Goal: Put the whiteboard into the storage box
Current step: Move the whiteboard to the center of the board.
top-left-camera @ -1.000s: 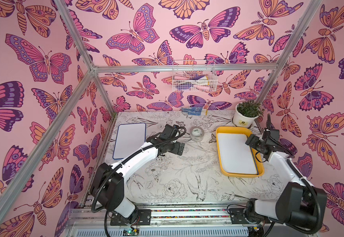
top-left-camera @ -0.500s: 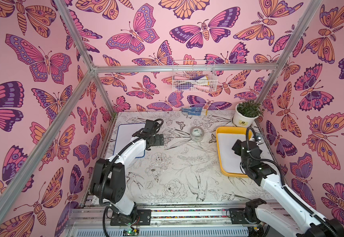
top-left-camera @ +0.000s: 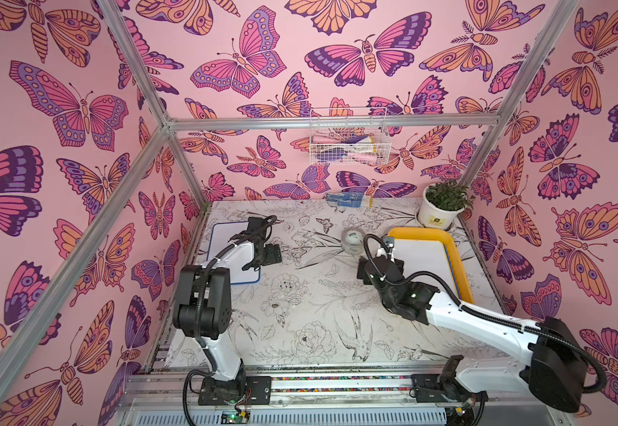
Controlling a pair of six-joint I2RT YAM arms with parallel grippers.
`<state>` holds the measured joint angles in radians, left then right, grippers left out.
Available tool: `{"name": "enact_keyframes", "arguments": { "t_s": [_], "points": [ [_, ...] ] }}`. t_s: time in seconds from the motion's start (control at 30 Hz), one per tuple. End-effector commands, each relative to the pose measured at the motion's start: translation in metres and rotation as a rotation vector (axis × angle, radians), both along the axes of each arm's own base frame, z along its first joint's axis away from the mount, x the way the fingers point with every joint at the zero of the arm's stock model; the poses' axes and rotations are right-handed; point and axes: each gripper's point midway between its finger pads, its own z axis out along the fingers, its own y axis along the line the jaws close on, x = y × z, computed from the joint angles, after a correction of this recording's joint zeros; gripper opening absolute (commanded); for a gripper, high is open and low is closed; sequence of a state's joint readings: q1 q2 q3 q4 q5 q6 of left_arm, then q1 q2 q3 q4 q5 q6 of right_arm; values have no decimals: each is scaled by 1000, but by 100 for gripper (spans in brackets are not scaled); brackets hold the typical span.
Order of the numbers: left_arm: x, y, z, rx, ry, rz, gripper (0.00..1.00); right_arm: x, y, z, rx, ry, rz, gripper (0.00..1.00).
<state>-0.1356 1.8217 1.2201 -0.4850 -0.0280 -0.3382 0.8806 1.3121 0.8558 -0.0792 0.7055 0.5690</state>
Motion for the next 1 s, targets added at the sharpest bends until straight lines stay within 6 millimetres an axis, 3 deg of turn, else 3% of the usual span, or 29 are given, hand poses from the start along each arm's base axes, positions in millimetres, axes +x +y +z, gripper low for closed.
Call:
{"name": "enact_keyframes", "arguments": {
  "t_s": [0.0,0.3,0.47,0.73,0.97],
  "points": [
    [-7,-11,-13,-60,78,-23,99,-2,20,-1,53,37,42,89],
    [-15,-28,-40,-112,169,-44,98,-12,14,14,84,21,67,89],
    [-24,-54,-47,-131,206,-88,97,-18,1,20,96,-8,50,89],
    [-57,-111,-59,-176,277,-160,96,-25,-1,26,87,23,74,90],
    [-102,-146,-62,-254,301,-159,95,-27,3,27,119,65,108,92]
  ]
}}
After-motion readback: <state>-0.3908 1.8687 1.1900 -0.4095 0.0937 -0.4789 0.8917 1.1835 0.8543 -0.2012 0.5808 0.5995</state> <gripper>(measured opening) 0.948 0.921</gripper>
